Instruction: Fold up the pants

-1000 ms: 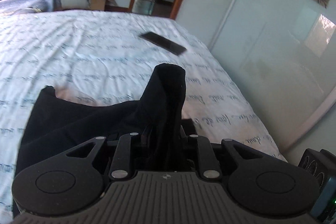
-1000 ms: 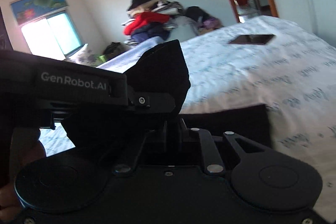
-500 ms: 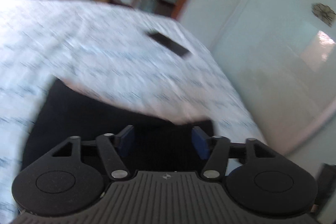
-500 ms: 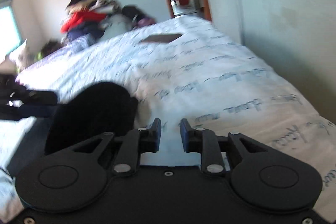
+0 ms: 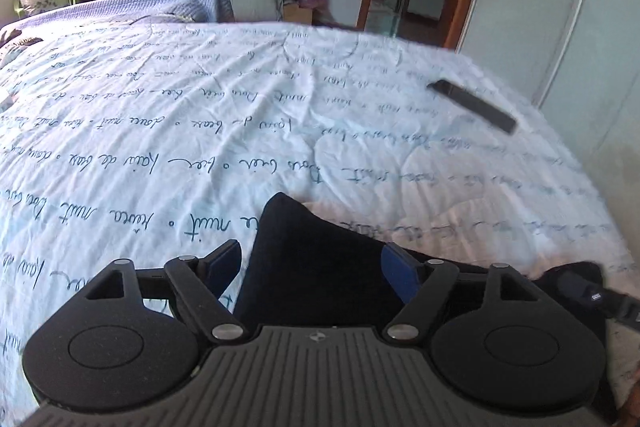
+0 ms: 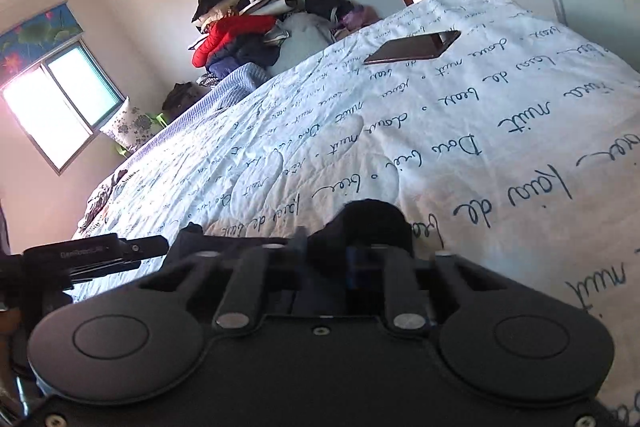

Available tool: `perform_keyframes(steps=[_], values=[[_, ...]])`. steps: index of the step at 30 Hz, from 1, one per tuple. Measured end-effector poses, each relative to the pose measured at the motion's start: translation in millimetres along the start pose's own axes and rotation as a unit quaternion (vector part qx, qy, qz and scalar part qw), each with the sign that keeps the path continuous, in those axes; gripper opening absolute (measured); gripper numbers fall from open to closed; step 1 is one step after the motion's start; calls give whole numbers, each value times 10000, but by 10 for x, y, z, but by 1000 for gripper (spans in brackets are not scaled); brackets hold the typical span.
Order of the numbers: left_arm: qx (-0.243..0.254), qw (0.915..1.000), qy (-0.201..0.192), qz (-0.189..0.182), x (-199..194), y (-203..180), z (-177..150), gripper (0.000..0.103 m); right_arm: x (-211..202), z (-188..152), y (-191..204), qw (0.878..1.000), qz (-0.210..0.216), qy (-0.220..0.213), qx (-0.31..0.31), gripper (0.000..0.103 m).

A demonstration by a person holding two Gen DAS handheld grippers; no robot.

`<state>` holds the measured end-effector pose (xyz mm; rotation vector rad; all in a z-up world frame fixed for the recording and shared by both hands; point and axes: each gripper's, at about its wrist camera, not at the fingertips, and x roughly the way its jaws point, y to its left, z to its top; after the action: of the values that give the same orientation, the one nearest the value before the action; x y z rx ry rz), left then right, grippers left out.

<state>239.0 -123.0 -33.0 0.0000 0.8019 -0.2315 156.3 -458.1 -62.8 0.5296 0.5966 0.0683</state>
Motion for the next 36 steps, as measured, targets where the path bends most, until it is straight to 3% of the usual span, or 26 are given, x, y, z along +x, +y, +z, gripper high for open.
perform_keyframes(steps=[2, 5, 8, 10, 12, 14, 16, 17, 18, 20, 22, 24, 26, 27, 28, 29, 30, 32, 36], values=[[64, 9993, 320, 187, 220, 12, 17, 79, -2, 7, -20, 9995, -242, -66, -164, 9], [-118, 9980, 607, 152, 449, 107, 2, 85, 72, -36, -165, 9995, -250, 81, 185, 10], [-321, 9982, 489, 114, 355, 190, -29, 81, -38, -73, -160, 9992, -302, 86, 228, 19], [-146, 9993, 260, 211, 200, 164, -48, 81, -228, -71, -27, 9963, -819, -122, -239, 31], [109, 9996, 150, 233, 45, 105, -73, 81, -404, -102, 201, 9807, -1564, -345, -1124, 31], [259, 9996, 52, 112, -127, 29, -121, 82, -557, -166, 436, 9503, -2348, -538, -1970, 49], [465, 9989, 8, -93, -276, -42, -203, 83, -621, -239, 581, 9263, -2793, -465, -2485, 95], [604, 9980, 16, -201, -336, -82, -250, 85, -639, -240, 588, 9286, -2868, -229, -2345, 101], [713, 9971, 38, -254, -384, -114, -292, 86, -675, -214, 542, 9419, -2747, 52, -1932, 102], [866, 9959, 28, -255, -472, -175, -402, 87, -855, -176, 405, 9753, -1945, 256, -1013, 102], [967, 9951, 37, -207, -536, -204, -509, 88, -1122, -236, 389, 9898, -1280, -227, -579, 102], [988, 9949, 137, -165, -567, -185, -592, 88, -1229, -356, 525, 9882, -1121, -522, -903, 102], [915, 9953, 238, -192, -585, -117, -649, 88, -1114, -465, 679, 9796, -1135, 24, -1659, 103], [863, 9957, 275, -211, -588, -87, -662, 88, -1035, -506, 708, 9773, -1184, 300, -1730, 103], [798, 9961, 311, -205, -590, -60, -671, 88, -1007, -547, 703, 9790, -1187, 296, -1632, 99], [740, 9965, 334, -196, -592, -39, -675, 88, -1005, -565, 663, 9823, -1078, 299, -1499, 94], [678, 9969, 339, -193, -604, -17, -678, 88, -1005, -562, 628, 9852, -947, 320, -1395, 68], [596, 9974, 352, -195, -626, 13, -679, 88, -996, -551, 572, 9886, -885, 320, -1175, 40], [657, 9970, 371, -164, -636, -19, -696, 88, -894, -604, 502, 9867, -1081, 518, -1101, 41]])
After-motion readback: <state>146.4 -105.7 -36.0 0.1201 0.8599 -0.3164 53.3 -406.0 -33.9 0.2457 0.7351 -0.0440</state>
